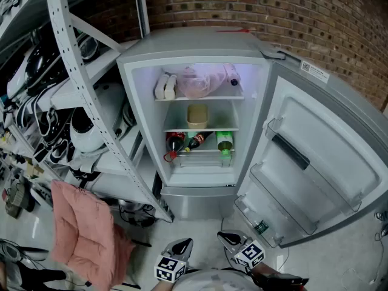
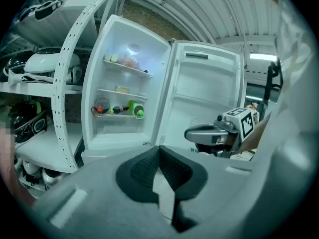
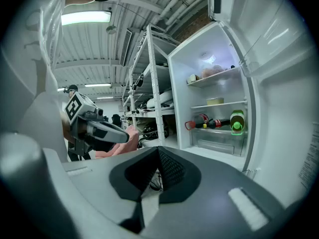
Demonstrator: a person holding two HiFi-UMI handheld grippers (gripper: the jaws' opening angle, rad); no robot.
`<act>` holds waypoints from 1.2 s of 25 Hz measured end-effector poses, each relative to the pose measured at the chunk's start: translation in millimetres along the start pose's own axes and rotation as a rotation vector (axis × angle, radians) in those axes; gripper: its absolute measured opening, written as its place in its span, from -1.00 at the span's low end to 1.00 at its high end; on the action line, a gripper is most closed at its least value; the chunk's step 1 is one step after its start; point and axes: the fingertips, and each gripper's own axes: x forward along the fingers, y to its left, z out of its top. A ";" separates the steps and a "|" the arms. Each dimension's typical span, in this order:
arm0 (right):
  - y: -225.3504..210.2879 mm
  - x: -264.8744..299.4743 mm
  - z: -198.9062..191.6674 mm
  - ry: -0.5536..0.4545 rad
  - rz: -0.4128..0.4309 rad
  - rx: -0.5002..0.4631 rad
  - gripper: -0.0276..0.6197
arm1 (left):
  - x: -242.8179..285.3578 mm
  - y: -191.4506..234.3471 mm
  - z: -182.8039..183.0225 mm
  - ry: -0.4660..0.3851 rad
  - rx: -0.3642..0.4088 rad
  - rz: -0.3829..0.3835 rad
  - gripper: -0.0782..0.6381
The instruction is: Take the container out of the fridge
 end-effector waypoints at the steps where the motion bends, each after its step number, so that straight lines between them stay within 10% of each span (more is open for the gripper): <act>1: 0.3 -4.3 -1.3 -0.001 -0.001 0.001 -0.90 | 0.1 -5.2 -0.4 -0.002 0.006 -0.003 -0.78; 30: 34.4 -57.1 -15.3 -0.045 0.049 -0.014 -0.90 | -27.7 -75.1 -23.8 -0.008 0.038 0.026 -0.78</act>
